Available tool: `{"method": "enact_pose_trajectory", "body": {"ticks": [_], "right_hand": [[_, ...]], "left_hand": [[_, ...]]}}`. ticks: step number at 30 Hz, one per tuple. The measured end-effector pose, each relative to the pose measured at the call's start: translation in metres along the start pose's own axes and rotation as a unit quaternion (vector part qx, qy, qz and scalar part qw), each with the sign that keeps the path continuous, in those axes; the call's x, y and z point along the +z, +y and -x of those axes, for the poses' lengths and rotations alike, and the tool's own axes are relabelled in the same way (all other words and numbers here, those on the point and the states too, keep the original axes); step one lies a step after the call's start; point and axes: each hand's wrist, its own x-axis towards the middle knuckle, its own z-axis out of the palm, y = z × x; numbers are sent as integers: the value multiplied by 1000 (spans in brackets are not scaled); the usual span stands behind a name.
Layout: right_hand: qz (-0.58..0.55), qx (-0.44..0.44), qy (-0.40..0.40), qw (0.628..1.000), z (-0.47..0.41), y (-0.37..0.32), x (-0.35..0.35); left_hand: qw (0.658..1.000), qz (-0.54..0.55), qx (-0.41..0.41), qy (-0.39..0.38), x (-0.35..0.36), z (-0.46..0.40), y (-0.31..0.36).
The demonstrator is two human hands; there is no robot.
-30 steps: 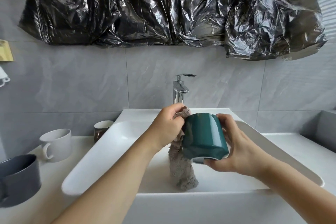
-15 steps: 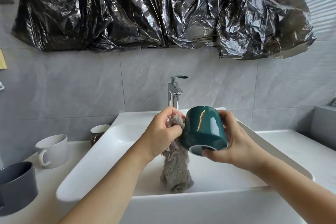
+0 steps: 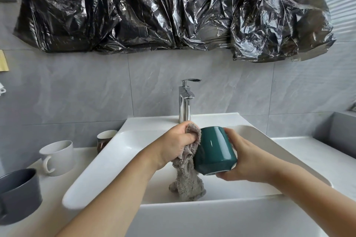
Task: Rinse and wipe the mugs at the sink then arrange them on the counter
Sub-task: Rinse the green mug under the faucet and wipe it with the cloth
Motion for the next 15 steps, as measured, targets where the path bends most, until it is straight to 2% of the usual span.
{"method": "enact_pose_trajectory", "body": {"ticks": [4,9,12,15], "right_hand": [[112,-45,-8,993,-3,-5,5],[281,-133,38,950,-10,-20,15],[308,-124,40,942,-19,-25,19],[279,-70,22,957,-25,-25,17]], "left_hand": [[997,-70,-31,10,1,-2,-2],[993,-107,-51,25,6,-1,1],[986,-149,-29,74,3,-6,-3],[974,-148,34,169,5,-5,-5]]}}
